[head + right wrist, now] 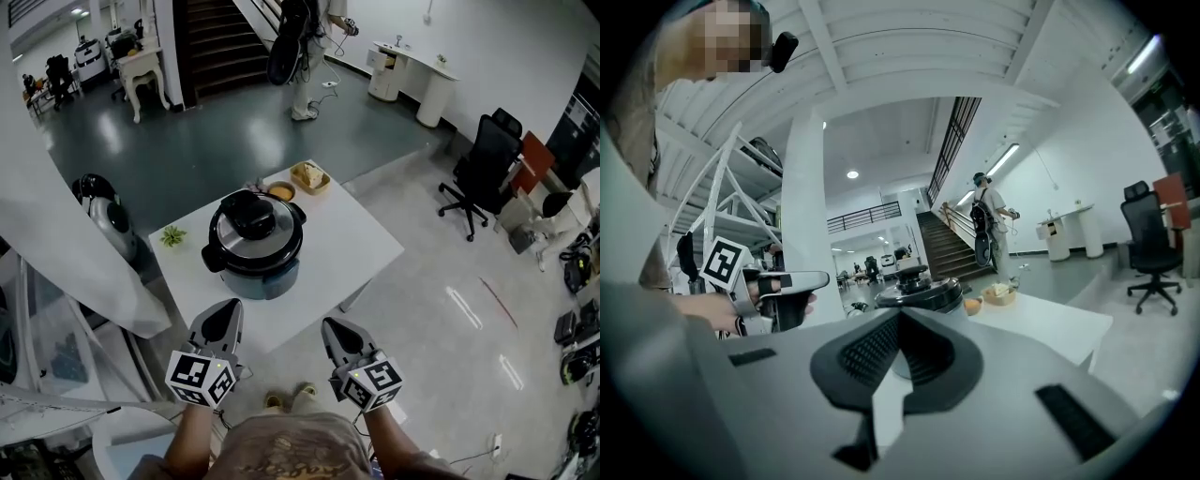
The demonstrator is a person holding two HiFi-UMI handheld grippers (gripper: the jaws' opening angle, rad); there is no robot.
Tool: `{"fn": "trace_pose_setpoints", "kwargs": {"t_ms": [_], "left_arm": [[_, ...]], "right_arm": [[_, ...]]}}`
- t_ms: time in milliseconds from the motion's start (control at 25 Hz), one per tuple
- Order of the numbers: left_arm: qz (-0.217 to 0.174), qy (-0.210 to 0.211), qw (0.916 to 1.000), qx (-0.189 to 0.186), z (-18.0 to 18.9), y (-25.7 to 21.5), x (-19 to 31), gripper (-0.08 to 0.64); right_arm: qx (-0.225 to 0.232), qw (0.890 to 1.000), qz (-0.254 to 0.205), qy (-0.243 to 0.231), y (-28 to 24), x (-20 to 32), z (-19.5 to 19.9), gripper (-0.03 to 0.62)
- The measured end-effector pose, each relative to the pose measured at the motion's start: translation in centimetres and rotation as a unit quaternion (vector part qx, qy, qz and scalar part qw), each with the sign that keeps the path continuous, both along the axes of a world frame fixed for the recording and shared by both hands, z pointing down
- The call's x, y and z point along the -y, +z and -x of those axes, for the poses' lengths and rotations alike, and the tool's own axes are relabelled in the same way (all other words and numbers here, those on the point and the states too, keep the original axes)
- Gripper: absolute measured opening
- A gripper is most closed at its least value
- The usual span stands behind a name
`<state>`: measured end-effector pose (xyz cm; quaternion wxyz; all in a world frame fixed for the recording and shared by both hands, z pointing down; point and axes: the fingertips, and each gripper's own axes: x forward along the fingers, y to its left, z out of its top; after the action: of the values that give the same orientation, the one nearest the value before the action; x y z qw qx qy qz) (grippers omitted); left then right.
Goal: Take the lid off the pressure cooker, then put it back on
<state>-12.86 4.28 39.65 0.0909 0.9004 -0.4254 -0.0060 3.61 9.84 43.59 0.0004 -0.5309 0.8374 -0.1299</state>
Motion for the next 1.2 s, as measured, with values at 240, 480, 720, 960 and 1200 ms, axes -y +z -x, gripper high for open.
{"fn": "trace_pose_setpoints", "kwargs": {"t_ms": [240, 480, 720, 960, 1200], "left_arm": [[0.000, -0.019, 0.9998, 0.000, -0.7, 0.1, 2.8, 0.003], [-0.001, -0.049, 0.9988, 0.004, -1.6, -0.4, 6.4, 0.003], [-0.005, -0.088, 0.9961, 0.006, -3.0, -0.4, 9.6, 0.003], [-0.010, -0.111, 0.9937, 0.015, -3.6, -0.6, 11.6, 0.003], [-0.008, -0.118, 0.9929, 0.015, -3.2, -1.0, 12.7, 0.003]], "right_arm": [[0.016, 0.999, -0.011, -0.026, -0.7, 4.4, -0.7, -0.005], [0.014, 0.997, -0.017, -0.068, -1.6, 9.4, -1.3, -0.004], [0.011, 0.994, -0.015, -0.105, -1.7, 14.0, -2.8, -0.004], [0.002, 0.989, -0.019, -0.148, -1.6, 17.2, -2.4, -0.003], [0.008, 0.983, -0.030, -0.183, -2.6, 18.6, -1.0, -0.004]]}}
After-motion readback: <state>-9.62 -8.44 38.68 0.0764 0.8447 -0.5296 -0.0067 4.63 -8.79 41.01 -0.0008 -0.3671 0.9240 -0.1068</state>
